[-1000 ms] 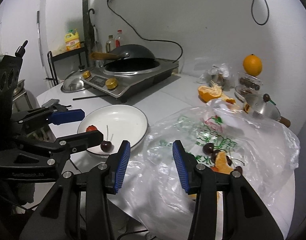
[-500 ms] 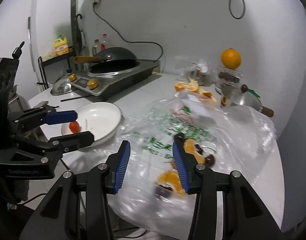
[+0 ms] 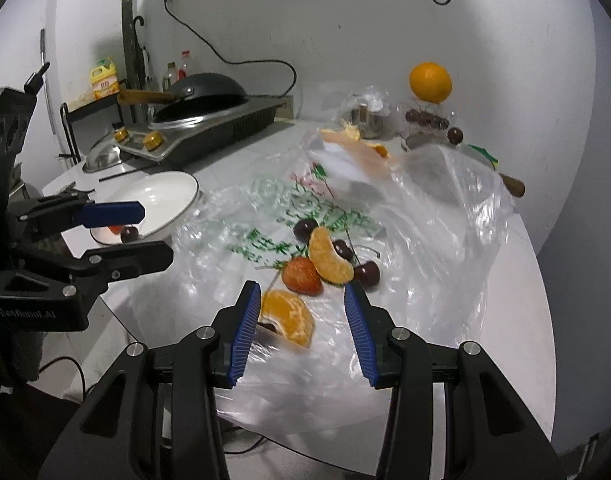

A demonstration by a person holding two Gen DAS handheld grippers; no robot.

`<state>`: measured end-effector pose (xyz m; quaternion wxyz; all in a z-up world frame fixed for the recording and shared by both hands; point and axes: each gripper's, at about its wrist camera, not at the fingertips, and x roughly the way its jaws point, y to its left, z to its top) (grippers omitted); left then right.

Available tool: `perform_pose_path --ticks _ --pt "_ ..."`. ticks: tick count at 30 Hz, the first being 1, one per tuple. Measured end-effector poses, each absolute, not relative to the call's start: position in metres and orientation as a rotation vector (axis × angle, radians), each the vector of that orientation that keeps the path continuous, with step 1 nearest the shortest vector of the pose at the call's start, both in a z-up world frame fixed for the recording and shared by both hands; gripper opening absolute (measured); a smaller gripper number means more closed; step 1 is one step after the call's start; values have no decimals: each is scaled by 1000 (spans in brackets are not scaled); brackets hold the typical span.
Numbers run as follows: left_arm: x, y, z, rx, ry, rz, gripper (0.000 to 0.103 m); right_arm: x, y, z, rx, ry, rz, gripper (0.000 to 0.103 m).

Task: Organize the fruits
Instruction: 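Move both tools back from the plate to the fruit on the bag, then grasp another dark cherry with the left tool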

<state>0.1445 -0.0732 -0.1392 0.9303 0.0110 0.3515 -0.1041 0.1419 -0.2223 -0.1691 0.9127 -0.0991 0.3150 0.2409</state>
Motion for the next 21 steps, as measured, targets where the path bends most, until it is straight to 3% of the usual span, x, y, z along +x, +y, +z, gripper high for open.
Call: perform_pose_path --ticks 21 --pt "171 -112 -171 76 786 -284 67 156 -228 -229 -243 816 496 44"
